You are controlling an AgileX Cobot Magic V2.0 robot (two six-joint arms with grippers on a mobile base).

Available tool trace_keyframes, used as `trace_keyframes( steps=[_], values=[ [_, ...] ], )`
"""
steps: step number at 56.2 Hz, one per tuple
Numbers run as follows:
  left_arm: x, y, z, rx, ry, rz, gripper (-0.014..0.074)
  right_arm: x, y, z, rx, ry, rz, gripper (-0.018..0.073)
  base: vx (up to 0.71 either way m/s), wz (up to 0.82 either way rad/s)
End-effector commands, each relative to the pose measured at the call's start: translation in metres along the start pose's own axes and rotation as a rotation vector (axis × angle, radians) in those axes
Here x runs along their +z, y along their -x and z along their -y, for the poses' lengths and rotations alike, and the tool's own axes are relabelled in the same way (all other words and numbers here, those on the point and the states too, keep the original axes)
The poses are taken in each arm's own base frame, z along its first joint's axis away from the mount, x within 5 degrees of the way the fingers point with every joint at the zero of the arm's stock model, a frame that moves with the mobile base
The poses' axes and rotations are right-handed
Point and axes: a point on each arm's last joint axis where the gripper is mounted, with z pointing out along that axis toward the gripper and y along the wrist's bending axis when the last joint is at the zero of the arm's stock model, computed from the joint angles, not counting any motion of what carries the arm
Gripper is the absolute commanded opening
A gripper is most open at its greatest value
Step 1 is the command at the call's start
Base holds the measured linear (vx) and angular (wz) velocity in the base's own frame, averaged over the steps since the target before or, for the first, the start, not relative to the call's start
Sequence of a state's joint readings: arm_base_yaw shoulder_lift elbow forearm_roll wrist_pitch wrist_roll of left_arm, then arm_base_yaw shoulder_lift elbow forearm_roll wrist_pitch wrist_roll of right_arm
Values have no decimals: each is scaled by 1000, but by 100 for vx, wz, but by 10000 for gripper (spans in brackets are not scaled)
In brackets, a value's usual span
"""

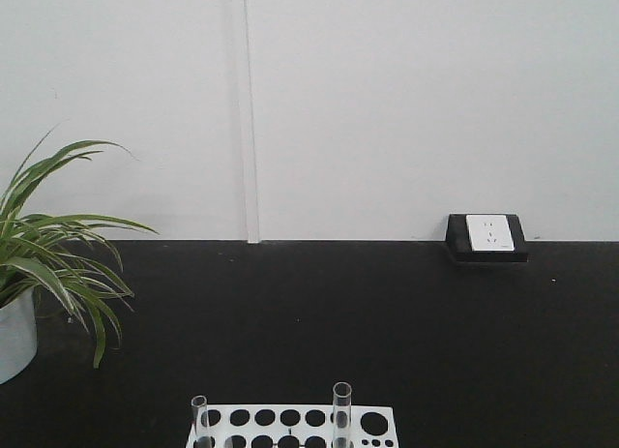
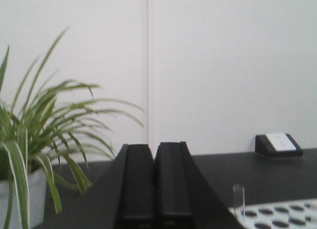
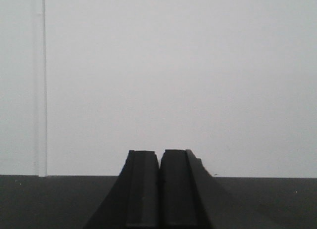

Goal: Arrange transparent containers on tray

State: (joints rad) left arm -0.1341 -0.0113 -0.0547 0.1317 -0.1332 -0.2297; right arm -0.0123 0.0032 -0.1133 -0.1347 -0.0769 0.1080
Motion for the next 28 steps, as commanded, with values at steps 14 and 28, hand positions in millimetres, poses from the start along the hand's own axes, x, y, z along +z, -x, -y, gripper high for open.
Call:
trace_keyframes(
  steps=[14, 28],
  values=[
    [38, 127, 6, 197, 68, -32, -6, 45, 89, 6, -8, -36, -161, -11, 0, 0],
    [90, 108, 3, 197, 72, -237, -1, 82, 70, 6, -8, -28, -299, -7, 0, 0]
  ],
)
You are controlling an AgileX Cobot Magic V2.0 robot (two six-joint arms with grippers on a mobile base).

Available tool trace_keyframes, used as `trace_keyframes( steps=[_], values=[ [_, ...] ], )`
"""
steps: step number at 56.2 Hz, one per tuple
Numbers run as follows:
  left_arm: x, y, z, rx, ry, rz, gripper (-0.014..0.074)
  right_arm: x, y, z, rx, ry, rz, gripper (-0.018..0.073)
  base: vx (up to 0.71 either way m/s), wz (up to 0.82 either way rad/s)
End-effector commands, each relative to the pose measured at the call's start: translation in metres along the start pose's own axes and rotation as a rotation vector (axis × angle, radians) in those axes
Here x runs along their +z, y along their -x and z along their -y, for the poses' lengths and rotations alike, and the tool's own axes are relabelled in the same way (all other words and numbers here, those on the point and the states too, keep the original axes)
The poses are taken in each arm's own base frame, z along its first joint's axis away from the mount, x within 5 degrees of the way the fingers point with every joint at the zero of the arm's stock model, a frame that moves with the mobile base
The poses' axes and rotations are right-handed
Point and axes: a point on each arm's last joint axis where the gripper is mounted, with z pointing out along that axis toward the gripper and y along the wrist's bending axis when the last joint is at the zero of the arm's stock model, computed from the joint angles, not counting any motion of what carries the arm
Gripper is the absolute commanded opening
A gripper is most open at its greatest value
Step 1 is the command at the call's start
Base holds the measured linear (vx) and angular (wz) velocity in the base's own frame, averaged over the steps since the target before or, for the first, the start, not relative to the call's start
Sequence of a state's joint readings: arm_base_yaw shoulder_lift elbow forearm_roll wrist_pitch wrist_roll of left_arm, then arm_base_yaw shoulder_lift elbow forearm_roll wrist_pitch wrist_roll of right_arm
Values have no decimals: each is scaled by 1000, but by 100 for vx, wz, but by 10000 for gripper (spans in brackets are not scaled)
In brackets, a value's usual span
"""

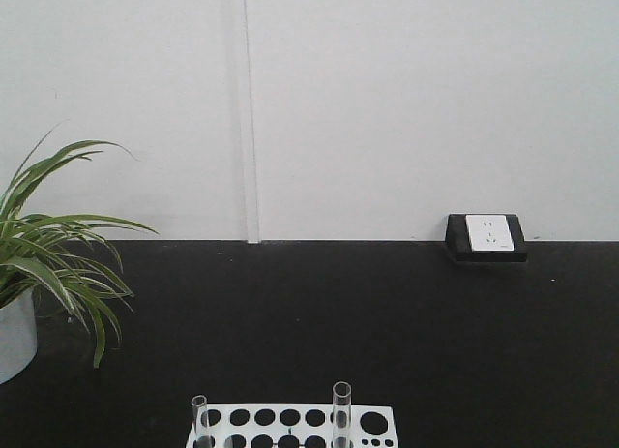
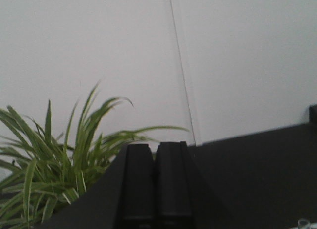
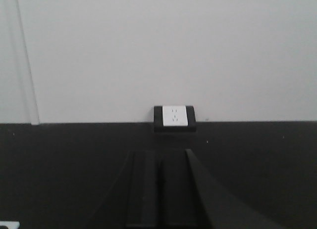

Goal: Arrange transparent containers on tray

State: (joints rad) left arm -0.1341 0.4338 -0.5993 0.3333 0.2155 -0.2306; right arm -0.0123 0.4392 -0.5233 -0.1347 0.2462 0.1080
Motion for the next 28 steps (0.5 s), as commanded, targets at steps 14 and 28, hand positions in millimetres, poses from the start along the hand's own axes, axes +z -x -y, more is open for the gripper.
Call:
trace_keyframes(
  steps=[14, 28],
  values=[
    [59, -13, 8, 8, -41, -135, 95, 46, -4, -2, -12, 9, -105, 61, 0, 0],
    [89, -25, 15, -3, -85, -141, 315, 61, -13, -3, -13, 12, -172, 291, 0, 0]
  ],
)
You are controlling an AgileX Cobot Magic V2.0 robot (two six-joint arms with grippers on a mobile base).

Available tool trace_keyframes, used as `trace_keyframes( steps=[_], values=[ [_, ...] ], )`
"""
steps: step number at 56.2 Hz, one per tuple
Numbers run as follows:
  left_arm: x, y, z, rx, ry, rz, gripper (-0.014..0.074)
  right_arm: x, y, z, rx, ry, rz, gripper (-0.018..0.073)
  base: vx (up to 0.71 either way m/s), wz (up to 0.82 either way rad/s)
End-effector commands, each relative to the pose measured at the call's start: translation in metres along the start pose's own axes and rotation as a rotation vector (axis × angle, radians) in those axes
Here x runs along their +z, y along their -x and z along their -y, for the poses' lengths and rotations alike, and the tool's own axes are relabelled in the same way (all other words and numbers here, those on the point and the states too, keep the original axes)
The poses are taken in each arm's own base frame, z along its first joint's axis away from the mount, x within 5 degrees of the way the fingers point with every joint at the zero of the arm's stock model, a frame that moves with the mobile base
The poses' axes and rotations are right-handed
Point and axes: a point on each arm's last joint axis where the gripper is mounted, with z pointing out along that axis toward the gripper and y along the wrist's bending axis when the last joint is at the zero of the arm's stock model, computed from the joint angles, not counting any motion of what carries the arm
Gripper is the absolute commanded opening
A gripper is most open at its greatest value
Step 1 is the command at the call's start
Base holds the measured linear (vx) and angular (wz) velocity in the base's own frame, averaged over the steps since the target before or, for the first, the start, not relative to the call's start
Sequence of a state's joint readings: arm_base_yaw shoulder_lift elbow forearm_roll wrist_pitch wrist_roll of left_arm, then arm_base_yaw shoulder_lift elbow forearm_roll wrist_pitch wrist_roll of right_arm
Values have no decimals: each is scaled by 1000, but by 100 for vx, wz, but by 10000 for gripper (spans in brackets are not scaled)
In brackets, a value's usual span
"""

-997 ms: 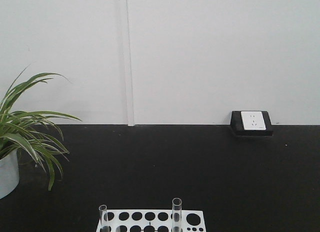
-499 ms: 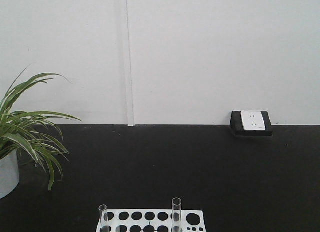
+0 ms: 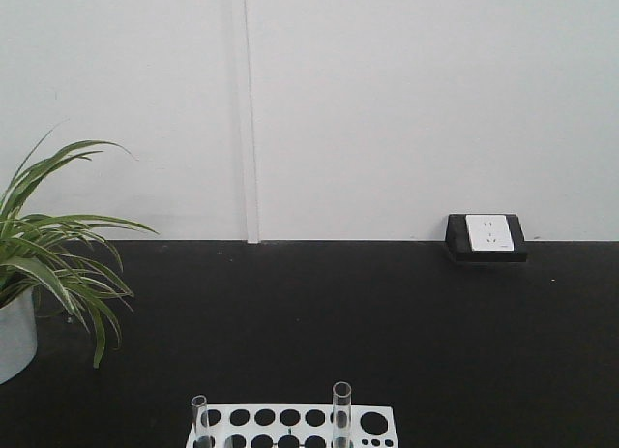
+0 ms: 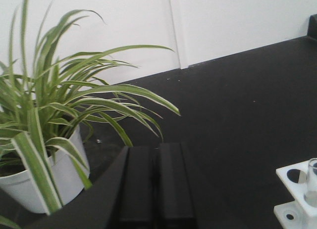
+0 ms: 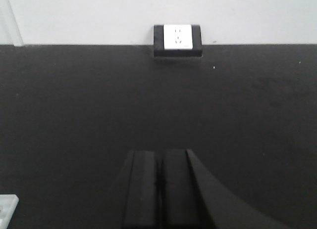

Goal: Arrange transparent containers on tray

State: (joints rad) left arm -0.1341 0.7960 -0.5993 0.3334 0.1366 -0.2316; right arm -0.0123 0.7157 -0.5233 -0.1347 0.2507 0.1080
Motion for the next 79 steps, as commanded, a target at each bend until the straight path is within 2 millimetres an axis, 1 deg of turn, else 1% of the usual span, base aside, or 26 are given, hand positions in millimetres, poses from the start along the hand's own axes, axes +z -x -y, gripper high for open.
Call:
trace_keyframes(
  steps=[1, 8, 12, 16, 24, 32, 38, 42, 51, 57, 63, 70, 79],
  values=[
    [6, 20, 3, -13, -37, 146, 326, 0, 18, 0, -5, 5, 107, 305, 0, 0],
    [23, 19, 8, -11, -72, 168, 399, 4, 17, 0, -2, 7, 91, 421, 0, 0],
    [32, 14, 11, -13, -95, 183, 415, 7, 15, -1, 6, 9, 77, 464, 0, 0],
    [40, 4, 17, -15, -129, 195, 418, 10, 15, -1, 27, 13, 67, 487, 0, 0],
    [51, -26, 33, -47, -213, 138, 418, 13, 14, -2, 52, 19, 56, 491, 0, 0],
    [59, -56, 57, -70, -328, 45, 419, 13, 16, -2, 52, 21, 86, 491, 0, 0],
    [67, -67, 74, -32, -419, 22, 419, 13, 18, -2, 50, 22, 100, 491, 0, 0],
    [74, -72, 85, -36, -471, 30, 419, 13, 18, -2, 47, 21, 100, 491, 0, 0],
    [90, -84, 93, -104, -496, 42, 426, 14, 17, -2, 47, 21, 96, 491, 0, 0],
    [100, -94, 95, -145, -486, 25, 452, 14, 17, -2, 41, 20, 92, 491, 0, 0],
    [105, -100, 98, -156, -501, 30, 476, 14, 16, -2, 32, 19, 87, 491, 0, 0],
    [112, -102, 99, -184, -491, 41, 478, 14, 16, -2, 32, 18, 85, 491, 0, 0],
    [126, -88, 101, -188, -481, 86, 478, 14, 16, -2, 32, 18, 85, 491, 0, 0]
  ],
)
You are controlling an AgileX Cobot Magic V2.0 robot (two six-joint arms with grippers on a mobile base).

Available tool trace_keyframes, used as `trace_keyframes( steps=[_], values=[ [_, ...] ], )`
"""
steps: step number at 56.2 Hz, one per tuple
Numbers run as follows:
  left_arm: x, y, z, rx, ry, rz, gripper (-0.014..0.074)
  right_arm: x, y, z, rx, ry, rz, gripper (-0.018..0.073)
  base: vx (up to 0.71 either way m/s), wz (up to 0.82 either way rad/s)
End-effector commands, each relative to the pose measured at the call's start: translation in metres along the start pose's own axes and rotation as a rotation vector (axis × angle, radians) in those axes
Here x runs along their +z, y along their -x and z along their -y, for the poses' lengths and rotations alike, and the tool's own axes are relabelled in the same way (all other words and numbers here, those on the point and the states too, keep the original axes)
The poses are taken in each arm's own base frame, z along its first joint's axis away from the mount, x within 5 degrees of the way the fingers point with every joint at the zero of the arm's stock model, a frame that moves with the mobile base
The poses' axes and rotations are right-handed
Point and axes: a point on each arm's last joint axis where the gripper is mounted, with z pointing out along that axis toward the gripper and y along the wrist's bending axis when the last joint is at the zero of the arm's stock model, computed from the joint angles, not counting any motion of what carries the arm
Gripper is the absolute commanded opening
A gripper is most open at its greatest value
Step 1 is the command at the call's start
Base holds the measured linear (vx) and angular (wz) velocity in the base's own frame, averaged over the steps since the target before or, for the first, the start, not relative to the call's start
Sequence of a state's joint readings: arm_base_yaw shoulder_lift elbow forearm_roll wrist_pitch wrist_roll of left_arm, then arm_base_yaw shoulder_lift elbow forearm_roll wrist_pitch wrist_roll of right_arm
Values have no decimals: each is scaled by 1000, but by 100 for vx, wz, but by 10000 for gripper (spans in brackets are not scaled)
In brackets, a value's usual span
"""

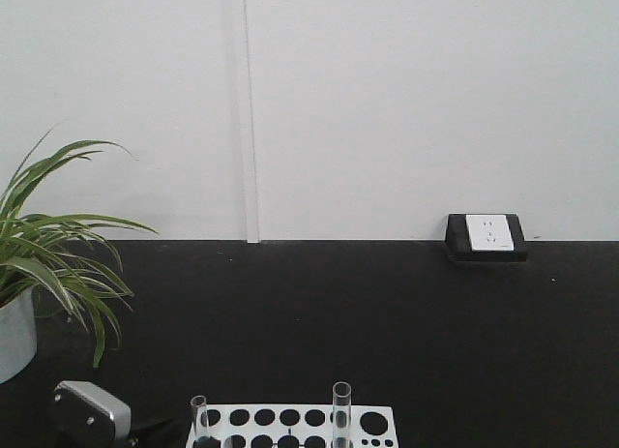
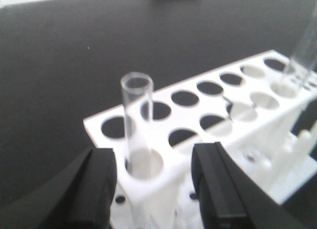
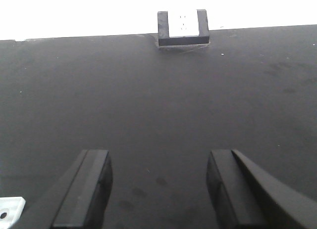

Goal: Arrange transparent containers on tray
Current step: 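Lower the left gripper onto the clear tube in the rack and grasp it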

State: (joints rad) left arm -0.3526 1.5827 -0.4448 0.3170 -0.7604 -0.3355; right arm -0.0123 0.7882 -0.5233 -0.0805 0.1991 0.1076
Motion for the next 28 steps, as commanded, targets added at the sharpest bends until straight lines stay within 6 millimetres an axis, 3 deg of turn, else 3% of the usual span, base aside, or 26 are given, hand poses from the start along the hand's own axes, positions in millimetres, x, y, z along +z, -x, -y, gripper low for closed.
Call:
trace_keyframes(
  steps=[1, 13, 28],
  values=[
    [7, 33, 3, -2, -23, 173, 478, -3, 18, 0, -20, 4, 107, 491, 0, 0],
    [24, 38, -1, 3, -13, 153, 477, -3, 18, 0, -20, 4, 107, 491, 0, 0],
    [28, 33, -1, 12, -20, 126, 461, -3, 18, 0, -20, 4, 107, 491, 0, 0]
  ],
)
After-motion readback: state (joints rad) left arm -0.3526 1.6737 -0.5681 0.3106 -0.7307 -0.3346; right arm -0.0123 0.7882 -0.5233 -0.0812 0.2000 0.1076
